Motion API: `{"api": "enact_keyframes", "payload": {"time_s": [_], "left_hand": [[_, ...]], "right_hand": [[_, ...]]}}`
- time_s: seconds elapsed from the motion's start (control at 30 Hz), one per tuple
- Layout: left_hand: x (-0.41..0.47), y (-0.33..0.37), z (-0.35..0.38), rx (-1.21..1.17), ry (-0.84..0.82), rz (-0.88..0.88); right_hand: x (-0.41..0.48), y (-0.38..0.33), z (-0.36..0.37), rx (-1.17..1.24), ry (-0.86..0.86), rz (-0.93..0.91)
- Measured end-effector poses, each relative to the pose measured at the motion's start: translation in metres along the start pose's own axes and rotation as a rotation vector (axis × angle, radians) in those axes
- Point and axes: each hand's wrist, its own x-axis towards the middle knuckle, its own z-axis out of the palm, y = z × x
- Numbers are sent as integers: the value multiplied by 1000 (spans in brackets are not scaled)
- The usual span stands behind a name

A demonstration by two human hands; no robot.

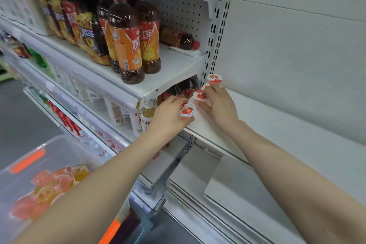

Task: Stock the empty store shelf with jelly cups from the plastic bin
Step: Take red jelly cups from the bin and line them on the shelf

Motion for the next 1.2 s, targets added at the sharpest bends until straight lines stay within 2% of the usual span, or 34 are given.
{"api": "enact_keyframes", "payload": {"time_s": [0.33,0.73,1.0,1.2], "left_hand": [[17,5,19,58,-7,4],[8,4,-8,159,-30,102],[-39,-11,-55,231,-5,221],[-107,-56,-90,226,13,258]], "right_hand": [[-5,19,-20,-102,-67,-150],[-22,23,-49,-257,-80,-90],[-57,-26,-64,-269,-24,-71],[-104,-94,-50,-246,7,-96]]}}
